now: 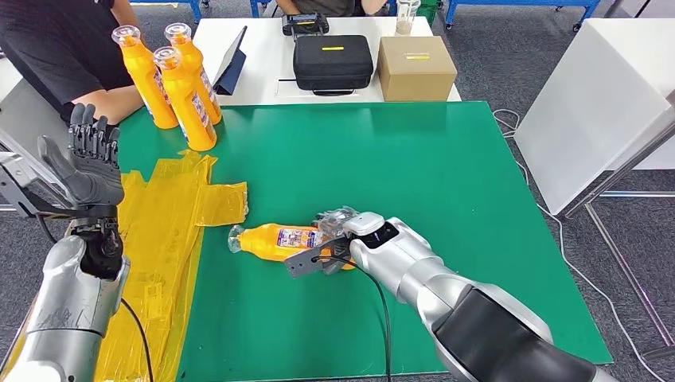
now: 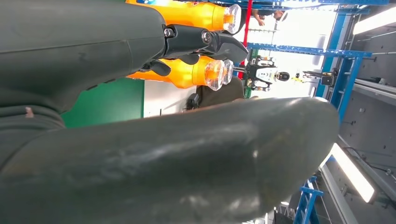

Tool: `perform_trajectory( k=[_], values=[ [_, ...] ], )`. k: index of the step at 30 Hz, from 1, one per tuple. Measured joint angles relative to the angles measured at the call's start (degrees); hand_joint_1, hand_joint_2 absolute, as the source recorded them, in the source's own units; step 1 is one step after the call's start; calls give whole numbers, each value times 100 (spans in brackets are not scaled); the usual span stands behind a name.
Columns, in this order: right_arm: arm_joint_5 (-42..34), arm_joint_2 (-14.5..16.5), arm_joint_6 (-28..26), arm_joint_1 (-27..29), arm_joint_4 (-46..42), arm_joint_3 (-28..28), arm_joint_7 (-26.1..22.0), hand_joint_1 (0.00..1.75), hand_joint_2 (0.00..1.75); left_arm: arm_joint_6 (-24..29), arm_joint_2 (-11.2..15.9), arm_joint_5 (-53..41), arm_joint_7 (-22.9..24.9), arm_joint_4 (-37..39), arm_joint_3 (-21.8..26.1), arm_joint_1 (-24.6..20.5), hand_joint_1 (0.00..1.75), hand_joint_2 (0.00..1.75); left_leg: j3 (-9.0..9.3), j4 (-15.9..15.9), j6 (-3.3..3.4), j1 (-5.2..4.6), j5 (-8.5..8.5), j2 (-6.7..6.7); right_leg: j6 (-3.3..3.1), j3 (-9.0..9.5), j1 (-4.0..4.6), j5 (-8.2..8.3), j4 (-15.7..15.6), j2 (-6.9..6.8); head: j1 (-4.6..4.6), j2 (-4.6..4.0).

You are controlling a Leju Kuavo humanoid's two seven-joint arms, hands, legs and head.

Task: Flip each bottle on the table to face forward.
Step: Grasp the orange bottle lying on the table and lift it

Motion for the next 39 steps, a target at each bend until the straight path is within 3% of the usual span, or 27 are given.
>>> perform_trajectory(
  k=[14,18,22,26,39],
  values=[
    [-15,38,-62,14,0,-95,380,0,0,-1,14,53,-20,50,-1,-23,0,0,-2,0,0,1,0,1,0,-3,1,0,0,0,-1,0],
    [24,57,-44,30,0,-112,393,0,175,7,16,53,-22,49,-1,-23,0,0,-2,0,0,1,0,0,0,-3,1,0,0,0,-1,0],
    [91,103,16,56,0,-111,378,3,175,17,17,53,-22,48,0,-23,0,0,-2,0,0,1,0,0,0,-3,0,0,0,0,-1,0],
    [100,158,67,83,0,-110,342,170,175,48,16,55,-22,48,-1,-23,0,0,-2,0,0,1,0,1,0,-3,0,0,0,0,-1,1],
    [39,247,122,85,0,-110,276,175,175,73,14,62,-22,48,1,-23,0,0,5,0,0,1,3,-1,-1,1,0,1,0,-1,-1,1]
  ],
)
